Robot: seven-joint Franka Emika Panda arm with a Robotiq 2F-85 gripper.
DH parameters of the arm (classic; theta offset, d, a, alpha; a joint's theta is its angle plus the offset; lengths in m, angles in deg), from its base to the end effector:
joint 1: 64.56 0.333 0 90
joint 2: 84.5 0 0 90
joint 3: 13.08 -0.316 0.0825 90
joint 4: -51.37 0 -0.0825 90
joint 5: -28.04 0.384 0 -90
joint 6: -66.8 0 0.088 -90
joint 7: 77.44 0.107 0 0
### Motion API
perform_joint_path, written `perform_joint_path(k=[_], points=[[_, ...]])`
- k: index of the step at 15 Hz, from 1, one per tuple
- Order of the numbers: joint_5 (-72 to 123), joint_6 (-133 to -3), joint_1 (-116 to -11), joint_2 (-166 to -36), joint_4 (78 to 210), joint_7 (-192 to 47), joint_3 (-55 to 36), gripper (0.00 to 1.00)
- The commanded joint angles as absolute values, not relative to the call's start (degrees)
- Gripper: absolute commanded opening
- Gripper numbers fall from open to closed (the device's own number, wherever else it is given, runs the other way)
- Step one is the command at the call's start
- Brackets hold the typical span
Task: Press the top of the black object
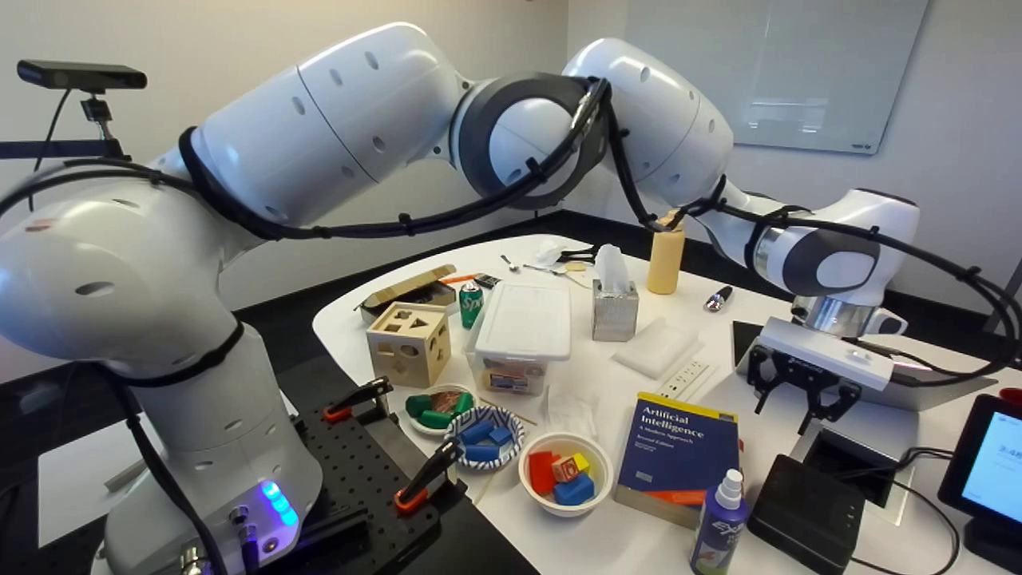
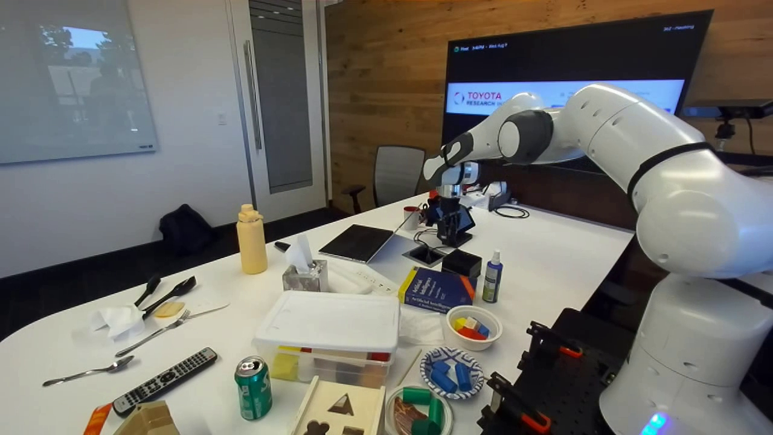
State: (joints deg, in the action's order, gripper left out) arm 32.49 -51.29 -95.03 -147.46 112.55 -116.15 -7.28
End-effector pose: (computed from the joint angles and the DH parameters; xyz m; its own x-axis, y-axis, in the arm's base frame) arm 0.6292 -0.4261 0.1424 0.9940 0.0547 -0.0947 0.0508 -0.9978 -0.0430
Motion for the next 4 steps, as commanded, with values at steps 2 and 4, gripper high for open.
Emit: perform_joint_path(k=[2, 4], points=[[32.1, -53.6, -92.4, -138.3, 125.4, -112.6, -6.3, 0.99], [32.1, -54.5, -91.7, -135.8, 128.9, -110.8, -6.0, 1.00]])
